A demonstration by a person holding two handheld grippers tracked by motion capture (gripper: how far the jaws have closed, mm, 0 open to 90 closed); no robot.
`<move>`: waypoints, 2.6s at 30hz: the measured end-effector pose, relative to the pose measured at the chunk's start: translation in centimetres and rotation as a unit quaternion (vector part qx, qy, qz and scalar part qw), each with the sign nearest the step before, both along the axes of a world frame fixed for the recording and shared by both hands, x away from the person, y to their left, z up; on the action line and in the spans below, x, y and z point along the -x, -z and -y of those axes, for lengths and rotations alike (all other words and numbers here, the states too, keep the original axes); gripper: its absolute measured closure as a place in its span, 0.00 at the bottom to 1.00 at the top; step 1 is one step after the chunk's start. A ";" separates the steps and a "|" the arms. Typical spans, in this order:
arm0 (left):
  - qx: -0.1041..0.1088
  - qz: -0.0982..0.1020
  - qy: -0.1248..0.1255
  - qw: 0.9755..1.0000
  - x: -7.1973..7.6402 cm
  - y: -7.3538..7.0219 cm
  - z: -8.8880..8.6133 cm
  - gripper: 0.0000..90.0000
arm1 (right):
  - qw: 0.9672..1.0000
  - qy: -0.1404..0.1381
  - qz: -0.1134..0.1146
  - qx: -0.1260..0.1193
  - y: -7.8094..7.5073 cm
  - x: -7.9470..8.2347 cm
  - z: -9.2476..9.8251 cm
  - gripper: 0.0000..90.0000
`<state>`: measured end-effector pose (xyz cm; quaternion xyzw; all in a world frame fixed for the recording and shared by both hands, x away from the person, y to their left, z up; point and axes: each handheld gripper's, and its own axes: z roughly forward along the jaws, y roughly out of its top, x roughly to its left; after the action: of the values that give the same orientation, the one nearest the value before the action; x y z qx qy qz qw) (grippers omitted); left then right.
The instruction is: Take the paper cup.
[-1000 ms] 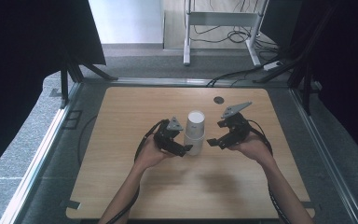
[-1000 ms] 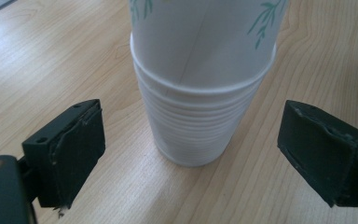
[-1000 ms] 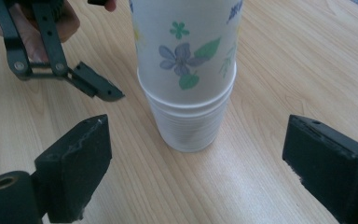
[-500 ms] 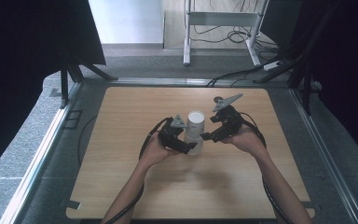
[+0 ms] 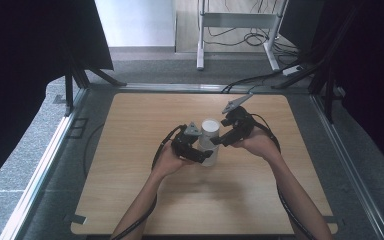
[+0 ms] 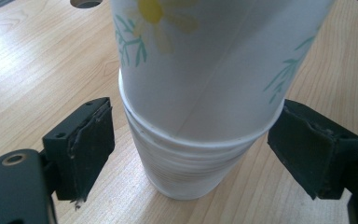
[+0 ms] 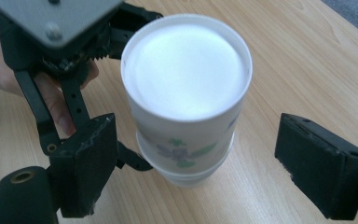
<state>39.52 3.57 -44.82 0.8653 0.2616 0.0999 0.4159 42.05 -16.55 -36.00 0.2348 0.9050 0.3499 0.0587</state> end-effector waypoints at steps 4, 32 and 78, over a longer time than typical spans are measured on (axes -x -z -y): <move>0.002 0.003 0.003 1.000 0.0 0.0 0.0 0.19 | 1.000 -0.003 -0.001 0.004 -0.1 -0.4 -0.6 0.16; -0.001 0.016 0.002 1.000 0.2 0.0 0.2 0.24 | 0.999 -0.026 -0.014 0.021 -1.5 -1.3 -2.3 0.37; -0.010 0.018 0.005 1.000 0.1 -0.1 -0.2 0.16 | 0.999 -0.031 0.013 0.002 -6.8 -0.4 -1.0 0.40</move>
<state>39.42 3.75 -44.68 0.8688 0.2485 0.1165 0.4122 42.41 -15.52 -29.22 0.2017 0.9118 0.3525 0.0604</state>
